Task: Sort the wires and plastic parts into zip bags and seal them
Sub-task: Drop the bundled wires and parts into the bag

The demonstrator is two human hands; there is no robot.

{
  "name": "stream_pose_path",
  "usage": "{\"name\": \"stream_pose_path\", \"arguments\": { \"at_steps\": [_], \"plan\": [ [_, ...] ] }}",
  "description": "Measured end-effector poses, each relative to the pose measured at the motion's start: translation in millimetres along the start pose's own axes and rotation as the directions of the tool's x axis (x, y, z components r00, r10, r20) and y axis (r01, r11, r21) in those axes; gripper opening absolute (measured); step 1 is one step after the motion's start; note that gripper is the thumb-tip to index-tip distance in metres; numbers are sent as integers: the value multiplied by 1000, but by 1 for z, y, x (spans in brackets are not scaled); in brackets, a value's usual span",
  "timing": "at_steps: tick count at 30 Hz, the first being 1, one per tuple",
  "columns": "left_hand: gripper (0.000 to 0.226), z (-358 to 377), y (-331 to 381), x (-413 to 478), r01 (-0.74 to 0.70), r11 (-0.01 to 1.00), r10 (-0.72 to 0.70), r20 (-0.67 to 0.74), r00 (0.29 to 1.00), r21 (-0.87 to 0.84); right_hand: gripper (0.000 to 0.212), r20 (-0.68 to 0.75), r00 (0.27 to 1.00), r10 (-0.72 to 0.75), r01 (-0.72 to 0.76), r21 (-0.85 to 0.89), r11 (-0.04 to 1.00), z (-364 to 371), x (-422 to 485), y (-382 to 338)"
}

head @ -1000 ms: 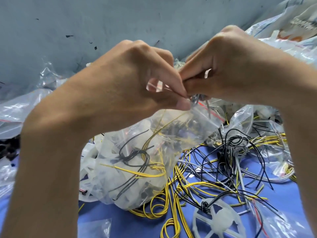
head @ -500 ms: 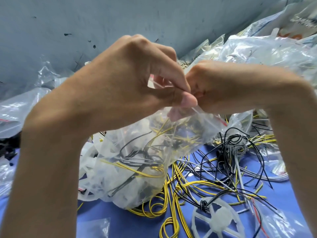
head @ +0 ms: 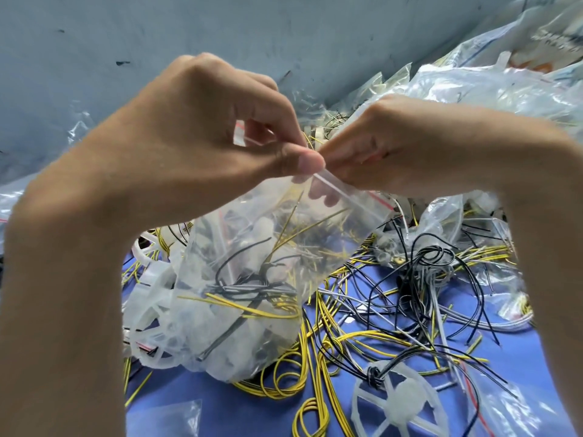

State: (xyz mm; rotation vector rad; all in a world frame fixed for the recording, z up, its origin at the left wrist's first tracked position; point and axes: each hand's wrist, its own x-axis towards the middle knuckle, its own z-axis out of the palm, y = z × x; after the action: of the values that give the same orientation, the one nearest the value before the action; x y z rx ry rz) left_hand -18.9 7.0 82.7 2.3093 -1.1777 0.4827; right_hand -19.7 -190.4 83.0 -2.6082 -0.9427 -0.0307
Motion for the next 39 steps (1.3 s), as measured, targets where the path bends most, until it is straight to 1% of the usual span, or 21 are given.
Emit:
{"name": "stream_pose_path", "arguments": {
  "at_steps": [5,7,9,13,15,20,22,25,28,33,36,39],
  "plan": [
    [15,-2,-2,-1,24,1000,-23,-31,999,19,31,-93,996,-11,14,33,999,-5,-2,9],
    [14,-2,-3,-1,27,998,-23,-58,998,65,31,-122,992,-13,17,36,999,-5,-2,11],
    [13,-2,-4,-1,46,995,-38,-88,995,88,31,-139,990,-9,13,30,999,-5,-2,11],
    [16,-2,-7,-3,84,994,-76,-116,990,67,33,-161,987,-7,10,16,1000,-3,-1,11],
    [17,-1,-7,-3,96,993,-88,-111,990,71,34,-164,987,-2,4,11,1000,-3,-1,11],
    [20,-1,-7,-2,118,991,-111,-103,988,63,25,-171,985,2,-1,4,1000,-2,-1,12],
    [20,-1,-6,-2,124,990,-117,-101,988,61,26,-169,986,11,-11,-4,1000,-1,0,11],
    [21,1,-5,-1,123,990,-116,-88,989,72,22,-148,989,7,-15,-60,998,0,2,8],
    [26,2,-3,1,133,988,-127,-81,989,74,26,-115,993,-3,-10,-111,994,2,3,4],
    [30,3,-3,0,143,987,-138,-69,988,73,34,-103,995,-4,-6,-96,995,2,3,4],
    [29,4,-1,1,128,989,-123,-60,991,79,25,-113,993,-21,10,-103,995,4,4,6],
    [26,6,5,3,106,993,-103,-47,994,58,24,-123,992,-23,10,-107,994,6,5,6]
  ]
}}
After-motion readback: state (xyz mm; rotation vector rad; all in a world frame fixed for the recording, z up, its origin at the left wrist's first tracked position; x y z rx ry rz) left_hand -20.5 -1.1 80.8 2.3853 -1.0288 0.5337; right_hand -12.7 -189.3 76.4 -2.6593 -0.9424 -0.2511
